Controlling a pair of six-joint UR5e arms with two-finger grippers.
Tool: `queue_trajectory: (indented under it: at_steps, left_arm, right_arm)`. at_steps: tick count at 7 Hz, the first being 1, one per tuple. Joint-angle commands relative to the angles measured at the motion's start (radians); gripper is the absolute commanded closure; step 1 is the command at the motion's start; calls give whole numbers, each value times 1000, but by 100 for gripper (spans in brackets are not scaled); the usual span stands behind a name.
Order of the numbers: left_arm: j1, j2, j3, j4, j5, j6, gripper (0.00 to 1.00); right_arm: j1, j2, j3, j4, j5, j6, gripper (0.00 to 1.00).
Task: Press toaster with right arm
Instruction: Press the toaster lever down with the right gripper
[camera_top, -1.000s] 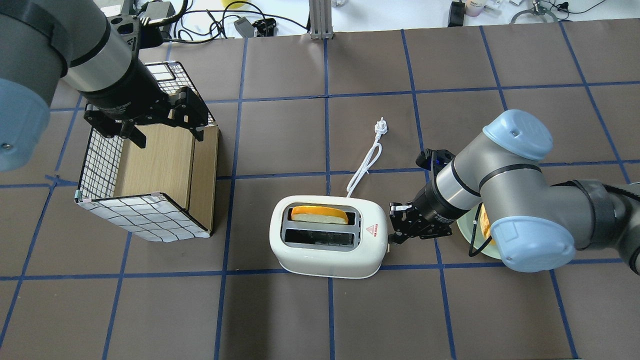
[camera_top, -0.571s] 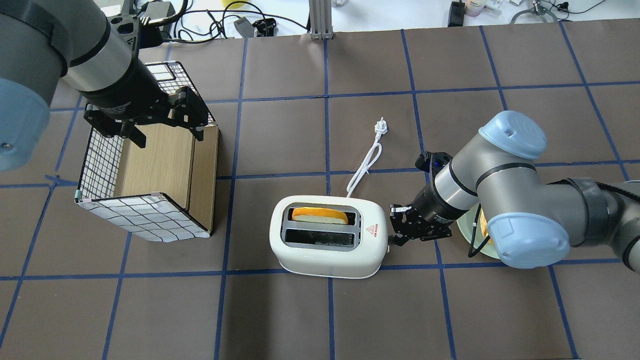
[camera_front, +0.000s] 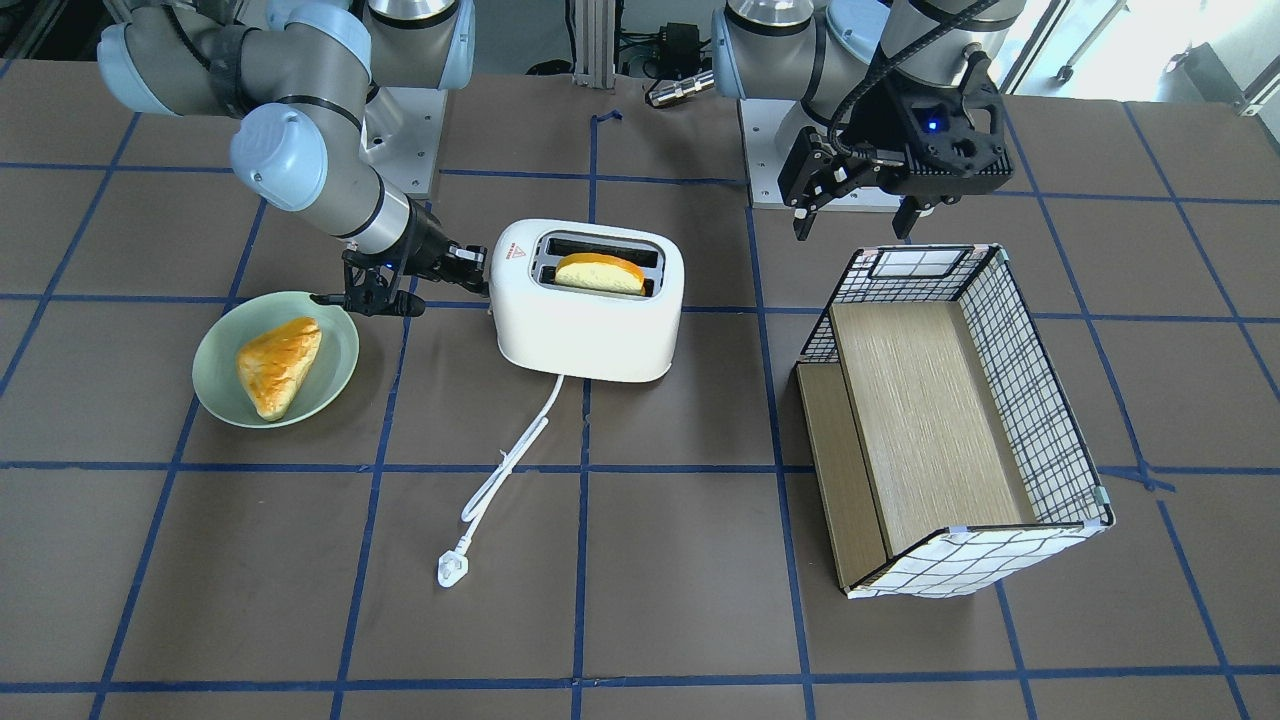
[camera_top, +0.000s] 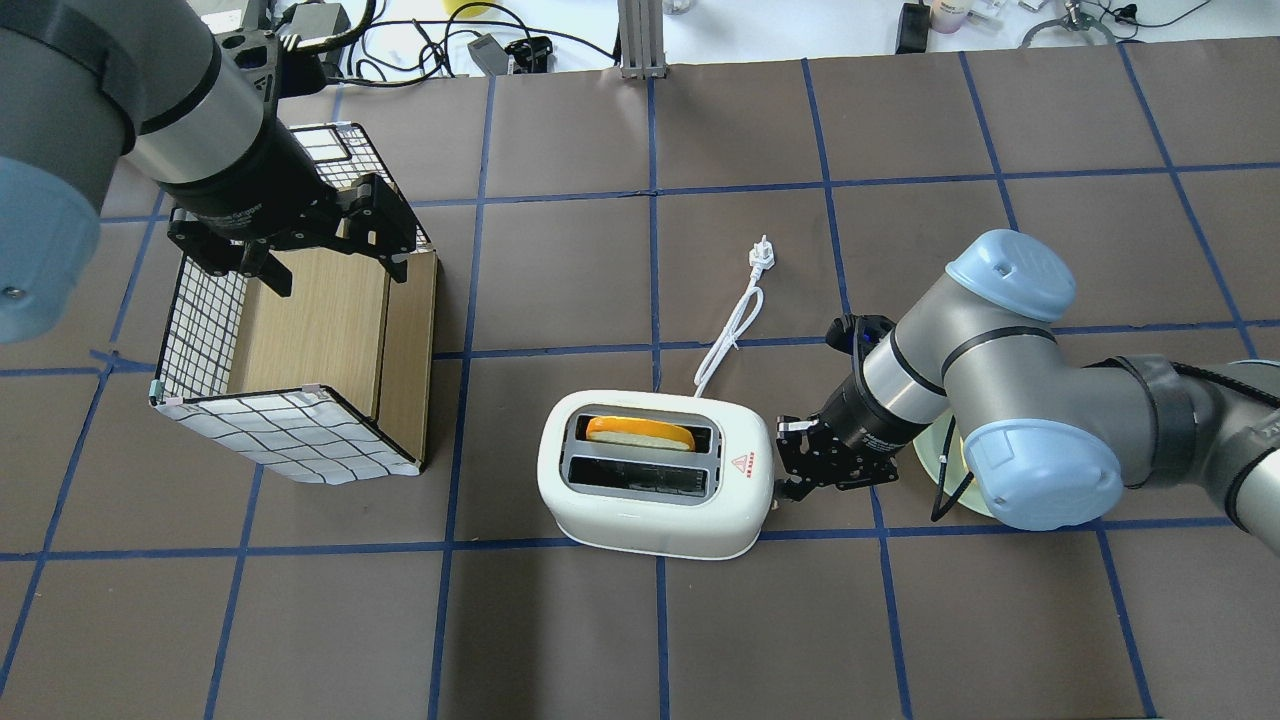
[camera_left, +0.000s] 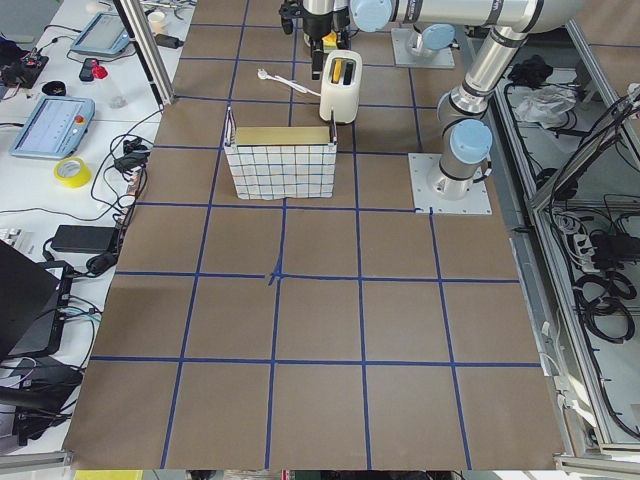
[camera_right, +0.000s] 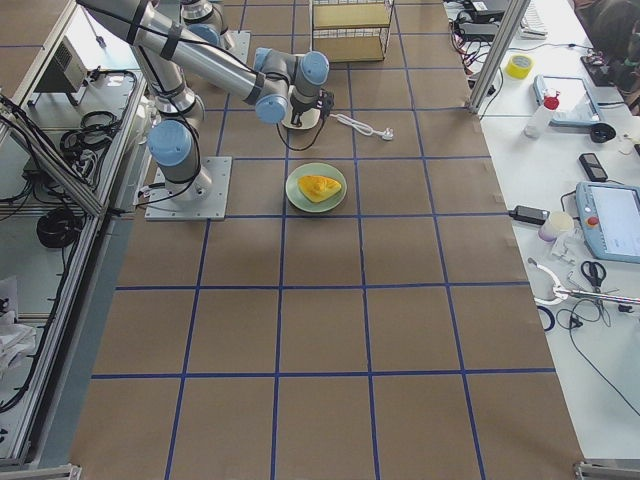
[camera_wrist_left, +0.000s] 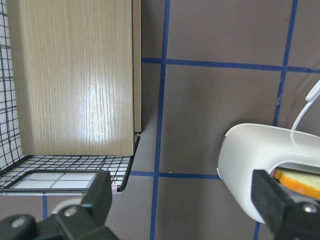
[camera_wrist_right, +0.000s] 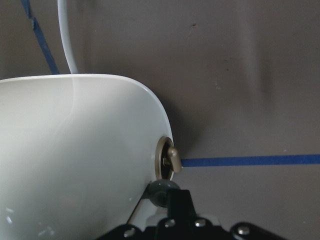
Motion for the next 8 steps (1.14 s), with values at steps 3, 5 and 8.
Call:
queue_trajectory:
  at_steps: [3,5,8]
  left_arm:
    - [0,0,0,0,0,0,0]
    - [0,0,0,0,0,0,0]
    - [0,0,0,0,0,0,0]
  right_arm:
    - [-3,17,-8,-2,-112,1,100]
    - [-6,14,-13,-4,-158,3,100]
    - [-14,2,-56,12,-379,-3,100]
